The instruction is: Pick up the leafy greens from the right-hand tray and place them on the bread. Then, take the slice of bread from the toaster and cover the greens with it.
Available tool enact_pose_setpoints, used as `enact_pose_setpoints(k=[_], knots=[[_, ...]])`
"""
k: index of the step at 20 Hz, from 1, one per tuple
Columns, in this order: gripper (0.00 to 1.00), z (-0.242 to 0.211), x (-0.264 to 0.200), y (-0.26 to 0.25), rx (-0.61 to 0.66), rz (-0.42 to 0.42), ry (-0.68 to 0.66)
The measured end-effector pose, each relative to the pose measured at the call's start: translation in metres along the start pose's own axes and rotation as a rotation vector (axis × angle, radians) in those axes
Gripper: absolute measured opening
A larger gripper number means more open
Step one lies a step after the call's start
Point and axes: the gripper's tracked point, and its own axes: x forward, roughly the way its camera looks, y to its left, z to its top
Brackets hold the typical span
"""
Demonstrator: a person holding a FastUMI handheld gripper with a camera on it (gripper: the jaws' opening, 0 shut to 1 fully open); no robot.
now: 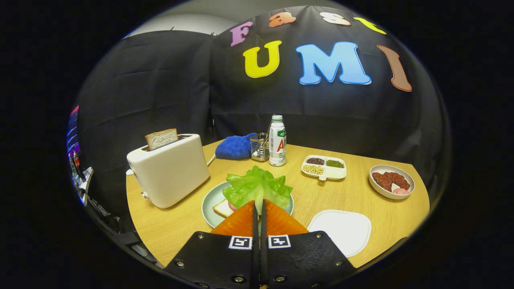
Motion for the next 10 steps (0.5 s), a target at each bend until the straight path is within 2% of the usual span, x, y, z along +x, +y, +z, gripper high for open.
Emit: enact_pose_setpoints(k=[10], knots=[[0.01,-0.040,0.047,0.019,-0.016,-0.021,0.102]])
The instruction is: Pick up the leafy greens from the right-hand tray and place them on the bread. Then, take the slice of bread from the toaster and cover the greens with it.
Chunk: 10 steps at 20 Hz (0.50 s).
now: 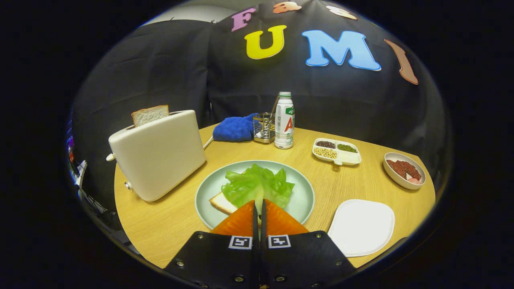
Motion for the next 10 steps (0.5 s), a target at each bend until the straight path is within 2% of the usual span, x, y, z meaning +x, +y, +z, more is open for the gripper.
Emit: enact_pose_setpoints(k=[3,5,8,9,10], knots=[[0.13,-0.001,-0.004,-0.003,0.015,-0.028,-0.020],[0.13,0.007,-0.012,-0.010,0.057,-0.074,-0.069],[0.16,0.016,-0.022,-0.010,0.069,-0.098,-0.114],[0.26,0.017,-0.022,-0.008,0.058,-0.093,-0.122],[0.28,0.017,-0.022,-0.007,0.047,-0.091,-0.119]])
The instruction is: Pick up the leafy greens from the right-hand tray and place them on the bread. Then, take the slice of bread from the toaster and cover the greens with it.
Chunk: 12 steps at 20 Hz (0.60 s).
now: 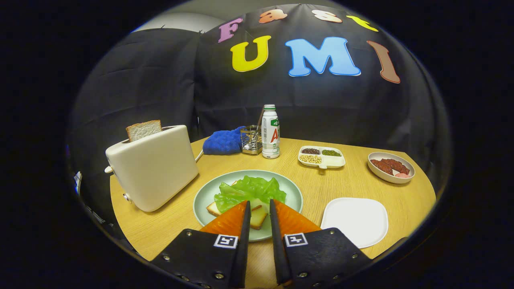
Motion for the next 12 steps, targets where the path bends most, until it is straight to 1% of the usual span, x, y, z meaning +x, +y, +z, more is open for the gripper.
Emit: enact_pose_setpoints(k=[1,2,3,4,6,7,12], knots=[[0.31,0.000,-0.001,-0.001,0.003,-0.006,-0.001],[0.33,0.002,-0.002,0.003,0.012,0.006,-0.007],[0.41,0.002,-0.002,0.007,0.017,0.011,-0.012],[0.41,0.004,-0.004,0.009,0.014,0.006,-0.021],[0.50,0.009,-0.010,0.021,0.006,0.013,-0.050],[0.52,0.011,-0.012,0.030,0.004,0.023,-0.063],[0.52,0.033,-0.025,0.061,-0.045,-0.036,-0.152]])
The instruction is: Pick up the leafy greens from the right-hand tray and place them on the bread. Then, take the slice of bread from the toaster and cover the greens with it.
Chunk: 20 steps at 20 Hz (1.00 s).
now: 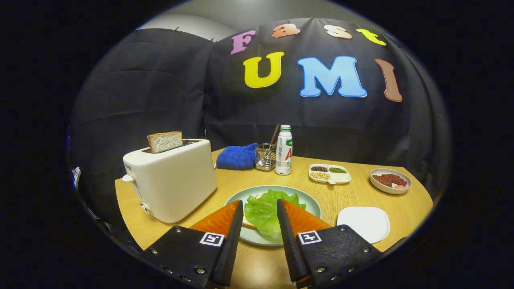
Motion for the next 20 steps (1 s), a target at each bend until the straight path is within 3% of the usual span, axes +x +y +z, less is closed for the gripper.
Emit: enact_pose_setpoints(k=[8,16,17,20], knots=[[0.52,0.026,-0.002,0.046,0.043,-0.043,-0.051],[0.52,0.051,0.002,0.094,0.077,0.004,-0.065],[0.46,0.053,0.004,0.103,0.068,0.012,-0.068],[0.46,0.066,0.007,0.132,0.047,0.039,-0.082]])
